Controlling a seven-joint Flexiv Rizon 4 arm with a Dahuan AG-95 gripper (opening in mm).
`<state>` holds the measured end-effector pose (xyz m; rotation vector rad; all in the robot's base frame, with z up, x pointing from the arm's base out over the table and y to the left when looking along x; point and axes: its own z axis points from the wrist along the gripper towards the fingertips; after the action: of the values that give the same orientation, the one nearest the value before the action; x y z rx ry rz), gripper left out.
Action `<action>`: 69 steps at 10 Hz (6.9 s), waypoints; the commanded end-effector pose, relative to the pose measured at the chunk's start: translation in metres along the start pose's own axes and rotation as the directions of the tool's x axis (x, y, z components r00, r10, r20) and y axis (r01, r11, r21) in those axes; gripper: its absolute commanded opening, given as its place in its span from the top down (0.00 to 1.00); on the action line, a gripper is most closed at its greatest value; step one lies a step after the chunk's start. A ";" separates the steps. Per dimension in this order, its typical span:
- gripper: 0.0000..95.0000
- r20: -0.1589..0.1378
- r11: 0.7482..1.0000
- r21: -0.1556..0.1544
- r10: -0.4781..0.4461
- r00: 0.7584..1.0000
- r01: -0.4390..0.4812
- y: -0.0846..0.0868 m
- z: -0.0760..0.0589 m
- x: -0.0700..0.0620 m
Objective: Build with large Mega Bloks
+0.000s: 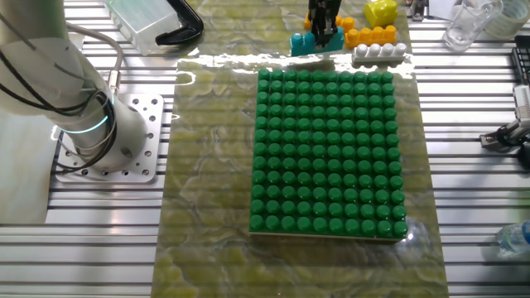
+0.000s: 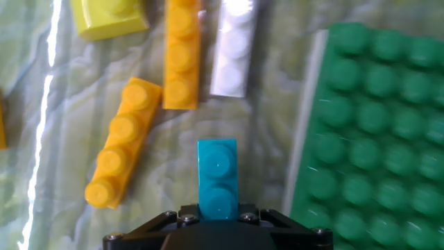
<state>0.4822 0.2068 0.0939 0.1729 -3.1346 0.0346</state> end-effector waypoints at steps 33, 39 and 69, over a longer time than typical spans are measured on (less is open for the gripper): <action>1.00 -0.057 0.996 0.030 0.080 0.995 -0.078 -0.164 -0.018 0.020; 1.00 -0.086 0.993 0.025 0.118 0.989 -0.117 -0.168 -0.007 0.021; 1.00 -0.175 0.988 0.049 0.154 0.972 -0.147 -0.159 0.021 0.027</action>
<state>0.4725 0.0457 0.0779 -0.0693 -2.9597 0.1034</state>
